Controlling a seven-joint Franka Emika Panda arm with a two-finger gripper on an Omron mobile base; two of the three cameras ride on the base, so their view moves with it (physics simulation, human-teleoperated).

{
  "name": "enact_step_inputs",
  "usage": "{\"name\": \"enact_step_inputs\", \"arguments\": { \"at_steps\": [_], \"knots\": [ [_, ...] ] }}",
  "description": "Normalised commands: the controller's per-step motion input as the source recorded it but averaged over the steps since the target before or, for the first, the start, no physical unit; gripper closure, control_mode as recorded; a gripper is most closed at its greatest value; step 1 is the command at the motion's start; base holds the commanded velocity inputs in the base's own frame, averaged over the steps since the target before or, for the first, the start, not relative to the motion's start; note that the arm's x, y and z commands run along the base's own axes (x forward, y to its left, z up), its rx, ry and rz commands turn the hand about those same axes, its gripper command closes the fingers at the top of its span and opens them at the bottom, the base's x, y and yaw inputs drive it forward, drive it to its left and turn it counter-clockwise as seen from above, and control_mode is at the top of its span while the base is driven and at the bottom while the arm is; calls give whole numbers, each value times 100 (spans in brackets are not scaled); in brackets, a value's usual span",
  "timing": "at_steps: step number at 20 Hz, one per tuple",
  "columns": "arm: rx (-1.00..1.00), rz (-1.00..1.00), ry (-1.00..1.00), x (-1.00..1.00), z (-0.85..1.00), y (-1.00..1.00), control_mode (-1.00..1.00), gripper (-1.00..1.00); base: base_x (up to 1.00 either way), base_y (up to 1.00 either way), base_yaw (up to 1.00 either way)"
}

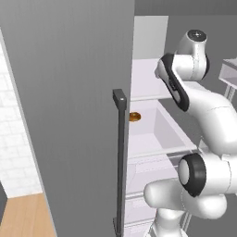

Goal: Grab a lemon wedge from the fridge and one ice cube from the ice bowl, and put them in the glass of lemonade.

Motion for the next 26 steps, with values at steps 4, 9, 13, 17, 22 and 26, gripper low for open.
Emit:
{"name": "enact_step_inputs", "arguments": {
  "at_steps": [4, 9, 13, 17, 22, 26],
  "knots": [
    [1, 0, 0, 35, -19, -15, -100, -100, 0, 0, 0],
    [4, 0, 0, 41, 0, -21, -100, -100, 0, 0, 0],
    [1, 1, 0, 23, -5, -5, -100, -100, 0, 0, 0],
    [0, 2, 4, 0, -22, 0, -100, -100, 0, 0, 0],
    [0, 2, 0, -1, -50, 0, -100, -100, 0, 0, 0],
    [0, 1, 0, 0, -22, 0, -100, 100, 0, 0, 0]
  ]
}}
